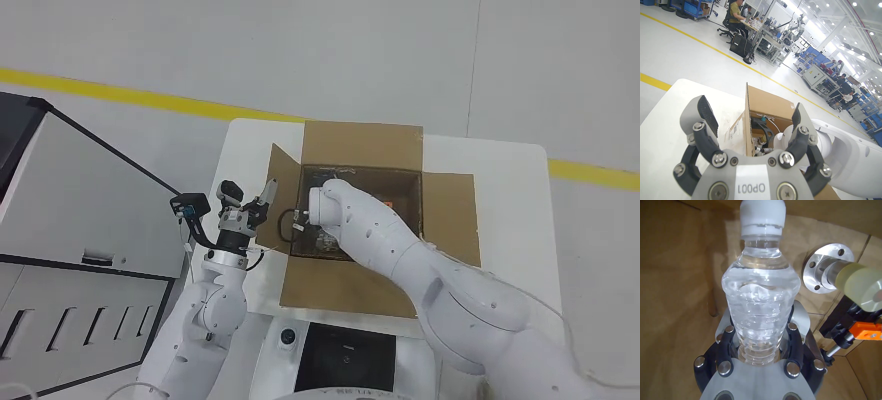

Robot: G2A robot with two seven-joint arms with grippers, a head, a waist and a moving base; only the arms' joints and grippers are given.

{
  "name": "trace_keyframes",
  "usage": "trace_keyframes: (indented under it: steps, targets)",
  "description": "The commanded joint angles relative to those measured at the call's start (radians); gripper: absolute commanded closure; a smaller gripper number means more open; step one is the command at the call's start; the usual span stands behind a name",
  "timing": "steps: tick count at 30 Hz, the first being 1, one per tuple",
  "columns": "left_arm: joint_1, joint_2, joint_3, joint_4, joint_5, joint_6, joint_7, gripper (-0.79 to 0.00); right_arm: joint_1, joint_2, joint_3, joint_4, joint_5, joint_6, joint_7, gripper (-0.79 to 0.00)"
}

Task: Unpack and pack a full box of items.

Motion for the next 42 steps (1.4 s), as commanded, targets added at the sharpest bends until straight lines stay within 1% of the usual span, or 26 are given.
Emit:
trace_keyframes:
  steps: [1,11,18,20,26,30,38,42]
  targets:
    - [0.000,0.000,0.000,0.000,0.000,0.000,0.000,-0.785,0.000,-0.008,0.002,0.016,-0.001,-0.008,-0.002,0.000]
    - [0.000,0.000,0.000,0.000,0.000,0.000,0.000,-0.785,0.008,-0.047,0.015,0.074,-0.016,-0.038,-0.010,0.000]
    - [0.000,0.000,0.000,0.000,0.000,0.000,0.000,-0.785,0.022,-0.058,0.032,0.074,-0.028,-0.026,-0.007,0.000]
    - [0.000,0.000,0.000,0.000,0.000,0.000,0.000,-0.785,0.026,-0.058,0.038,0.064,-0.033,-0.022,-0.004,0.000]
    - [0.000,0.000,0.000,0.000,0.000,0.000,0.000,-0.785,0.028,-0.050,0.051,-0.003,-0.064,0.037,0.005,0.000]
    - [0.000,0.000,0.000,0.000,0.000,0.000,0.000,-0.785,0.008,-0.039,0.060,-0.050,-0.086,0.076,0.004,0.000]
    - [0.000,0.000,0.000,0.000,0.000,0.000,0.000,-0.785,-0.040,-0.010,0.092,-0.099,-0.116,0.109,-0.030,0.000]
    - [0.000,0.000,0.000,0.000,0.000,0.000,0.000,-0.785,-0.051,-0.007,0.094,-0.112,-0.123,0.115,-0.037,0.000]
